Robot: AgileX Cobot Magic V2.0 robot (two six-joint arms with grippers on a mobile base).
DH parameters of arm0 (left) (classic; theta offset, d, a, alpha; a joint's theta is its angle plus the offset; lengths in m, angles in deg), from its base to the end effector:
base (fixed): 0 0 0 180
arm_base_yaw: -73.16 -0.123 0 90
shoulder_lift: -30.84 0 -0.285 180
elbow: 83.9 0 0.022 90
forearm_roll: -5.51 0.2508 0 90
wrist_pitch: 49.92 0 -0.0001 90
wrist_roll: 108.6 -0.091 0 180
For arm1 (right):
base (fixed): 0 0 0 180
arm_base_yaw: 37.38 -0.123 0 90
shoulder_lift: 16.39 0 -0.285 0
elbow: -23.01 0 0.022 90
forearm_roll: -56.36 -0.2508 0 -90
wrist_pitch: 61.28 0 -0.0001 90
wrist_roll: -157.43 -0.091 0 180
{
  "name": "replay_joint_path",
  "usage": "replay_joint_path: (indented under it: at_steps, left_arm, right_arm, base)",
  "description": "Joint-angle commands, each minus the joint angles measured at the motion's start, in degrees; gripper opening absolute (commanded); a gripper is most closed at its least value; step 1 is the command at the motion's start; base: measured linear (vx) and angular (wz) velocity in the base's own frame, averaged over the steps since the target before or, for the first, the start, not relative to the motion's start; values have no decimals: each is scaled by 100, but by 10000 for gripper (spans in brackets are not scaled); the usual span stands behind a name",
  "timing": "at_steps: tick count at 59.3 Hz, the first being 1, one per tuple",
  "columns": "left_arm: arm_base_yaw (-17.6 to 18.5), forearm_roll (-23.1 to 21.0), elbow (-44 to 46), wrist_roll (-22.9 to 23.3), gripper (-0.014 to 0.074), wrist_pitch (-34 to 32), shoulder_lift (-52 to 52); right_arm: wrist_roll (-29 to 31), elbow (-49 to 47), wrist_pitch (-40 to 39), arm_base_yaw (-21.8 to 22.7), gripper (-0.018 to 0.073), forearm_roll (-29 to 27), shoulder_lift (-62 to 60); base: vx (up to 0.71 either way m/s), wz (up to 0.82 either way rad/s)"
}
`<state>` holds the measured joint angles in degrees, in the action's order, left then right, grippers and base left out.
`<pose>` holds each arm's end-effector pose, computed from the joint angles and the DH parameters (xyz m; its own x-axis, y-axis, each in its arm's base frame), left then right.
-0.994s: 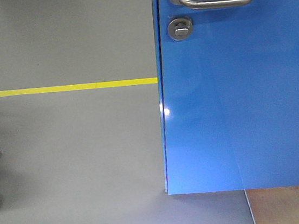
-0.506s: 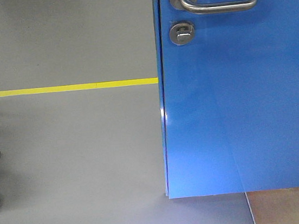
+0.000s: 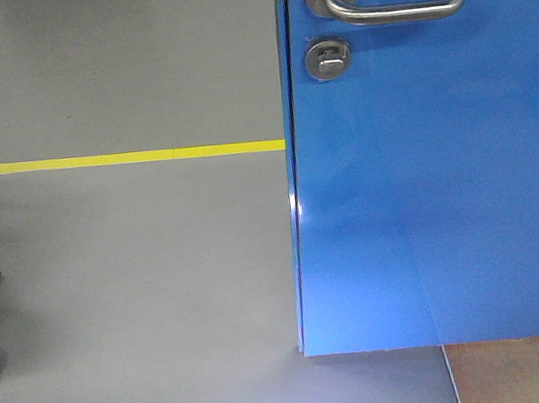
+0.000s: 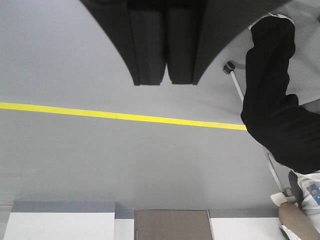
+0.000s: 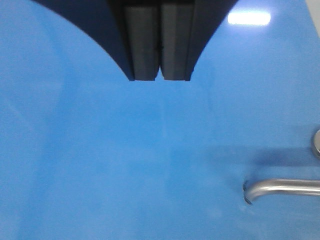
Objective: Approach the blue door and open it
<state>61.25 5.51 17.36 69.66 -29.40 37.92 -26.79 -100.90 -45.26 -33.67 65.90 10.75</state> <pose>0.0519 0.0109 0.1727 -0.2814 -0.0283 -0.9592 -0.1979 0.9798 0.0291 0.0822 -0.0095 0.2900 -0.1657 -0.0757 -0.9833 0.0958 0.9911 -0.0925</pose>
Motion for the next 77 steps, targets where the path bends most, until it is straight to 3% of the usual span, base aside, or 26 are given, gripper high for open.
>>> replay_joint_path:
  at_steps: [1,10,20,23,33,77]
  left_arm:
    - [36,0,-26,18,70,-443,-81]
    - [36,0,-26,18,70,-443,-81]
    - [36,0,-26,18,70,-437,-81]
    - [36,0,-26,18,70,-429,-81]
    - [36,0,-26,18,70,-444,-81]
    - [36,0,-26,18,70,-444,-81]
  right_arm:
    - [-55,491,-1074,1,2,-94,-549]
    - [-260,1498,-1061,-5,2,-880,-1633]
    - [-259,2428,-1226,-2,2,-1015,-2046]
    - [-260,2369,-729,-2,2,-1037,-2046]
    - [-253,2395,-364,-2,2,-1003,-2046]
    - [-253,2395,-333,-2,2,-997,-2046]
  base:
    - [0,0]
    - [0,0]
    - [0,0]
    - [0,0]
    - [0,0]
    - [0,0]
